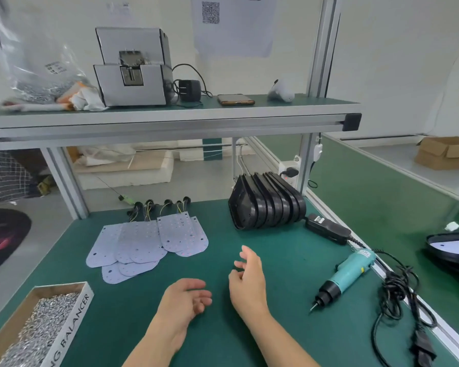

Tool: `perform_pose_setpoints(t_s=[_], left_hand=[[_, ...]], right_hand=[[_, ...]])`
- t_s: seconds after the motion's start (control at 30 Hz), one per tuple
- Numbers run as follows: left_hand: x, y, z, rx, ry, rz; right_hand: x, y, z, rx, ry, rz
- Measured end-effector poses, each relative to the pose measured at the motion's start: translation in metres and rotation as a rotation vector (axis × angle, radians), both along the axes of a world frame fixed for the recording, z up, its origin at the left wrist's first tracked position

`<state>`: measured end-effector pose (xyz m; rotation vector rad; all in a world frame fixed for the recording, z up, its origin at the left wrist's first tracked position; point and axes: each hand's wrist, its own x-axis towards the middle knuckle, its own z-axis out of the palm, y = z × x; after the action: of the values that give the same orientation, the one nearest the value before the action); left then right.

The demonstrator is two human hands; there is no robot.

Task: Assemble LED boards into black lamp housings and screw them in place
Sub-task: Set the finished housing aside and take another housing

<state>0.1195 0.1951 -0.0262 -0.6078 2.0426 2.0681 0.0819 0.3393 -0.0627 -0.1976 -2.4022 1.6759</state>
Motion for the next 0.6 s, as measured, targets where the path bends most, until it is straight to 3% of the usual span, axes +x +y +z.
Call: perform_pose_setpoints(t_s=[0.17, 0.27, 0.33, 0.4, 0.5, 0.6], left_hand=[[0.005, -0.080, 0.027, -0.027, 0.182, 0.249], [0.012, -0.153, 0.025, -0.483, 0.302, 0.473], [0.016, -0.203, 0.009, -0.763, 0.238, 0.537], [0.014, -0.247, -0.023, -0.914, 0.103, 0.540], [0.021, -0.255, -0.045, -0.979, -0.036, 0.590], [0.029, -0.225, -0.022, -1.043, -0.157, 0.552]], right_hand=[[-0.005, 0.001, -0.007, 0.005, -0.047, 0.025], [-0.014, 0.005, -0.004, 0.028, -0.055, 0.016], [-0.024, 0.009, 0.002, 0.073, -0.035, -0.019], [-0.036, 0.015, 0.011, 0.141, -0.004, -0.045], [-0.058, 0.023, 0.023, 0.323, -0.024, -0.033], [-0.075, 0.027, 0.031, 0.544, -0.068, -0.049]])
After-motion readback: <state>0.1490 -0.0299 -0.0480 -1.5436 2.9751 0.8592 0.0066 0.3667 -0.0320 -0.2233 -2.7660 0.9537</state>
